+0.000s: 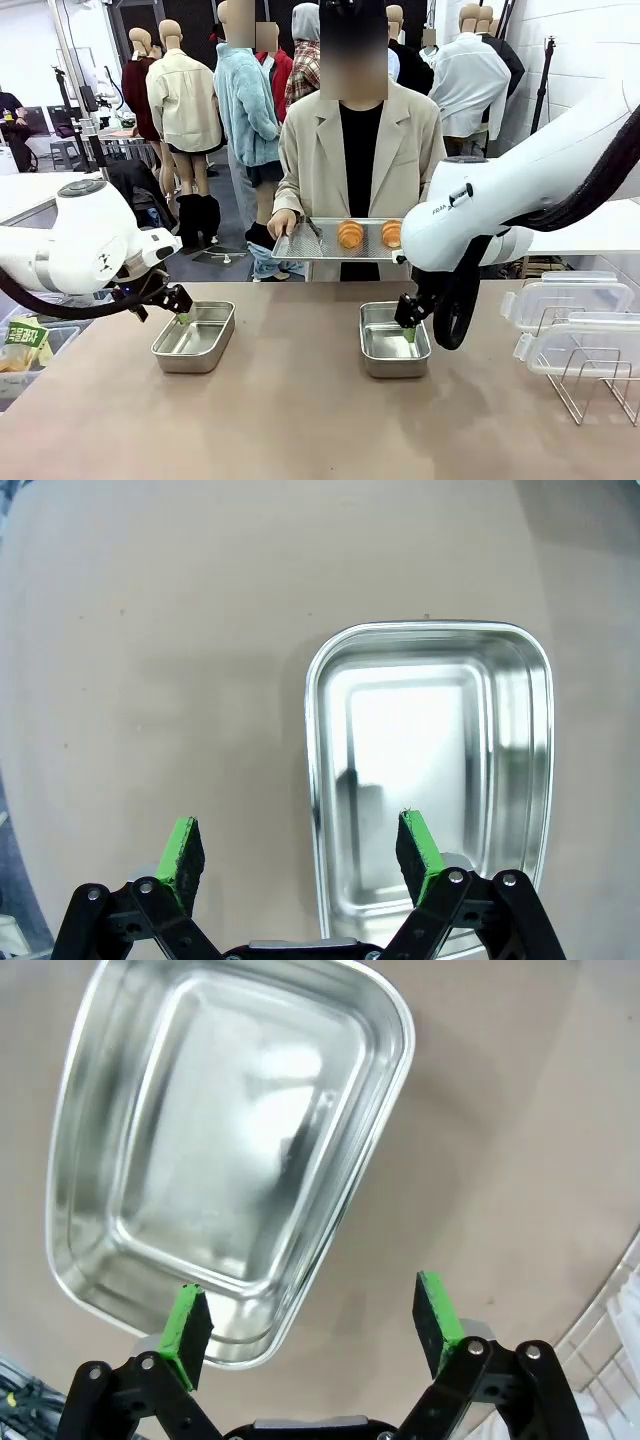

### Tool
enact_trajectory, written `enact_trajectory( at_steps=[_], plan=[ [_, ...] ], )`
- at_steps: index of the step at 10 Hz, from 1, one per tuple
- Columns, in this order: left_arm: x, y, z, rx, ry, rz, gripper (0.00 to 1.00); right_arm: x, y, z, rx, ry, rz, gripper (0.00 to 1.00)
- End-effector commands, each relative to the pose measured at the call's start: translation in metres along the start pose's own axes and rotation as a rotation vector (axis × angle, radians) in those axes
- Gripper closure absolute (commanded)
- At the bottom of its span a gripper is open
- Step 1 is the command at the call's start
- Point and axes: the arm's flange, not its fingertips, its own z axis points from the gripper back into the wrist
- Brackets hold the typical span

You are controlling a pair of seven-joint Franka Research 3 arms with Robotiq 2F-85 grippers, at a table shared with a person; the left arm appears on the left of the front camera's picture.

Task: Place the bread in airtight containers.
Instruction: Lift both Airtight Container.

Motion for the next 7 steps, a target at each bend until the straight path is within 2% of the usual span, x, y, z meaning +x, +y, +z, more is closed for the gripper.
enact_trajectory(
  at_steps=[1,3,4,7],
  plan=[
    [0.012,0.003,-0.008,-0.052,-0.008,-0.040,0.00,0.005,0.004,-0.004,-0.010,0.006,-0.032,0.00],
    [0.012,0.001,-0.029,-0.099,0.007,-0.087,0.00,0.002,0.003,-0.026,-0.037,0.030,-0.051,0.00],
    [0.012,0.001,-0.036,-0.085,0.016,-0.084,0.00,-0.001,0.000,-0.036,-0.015,0.026,-0.060,0.00],
    [0.003,0.001,-0.045,-0.099,0.042,-0.012,0.00,-0.004,0.005,-0.050,-0.014,-0.040,-0.108,0.00]
  ],
)
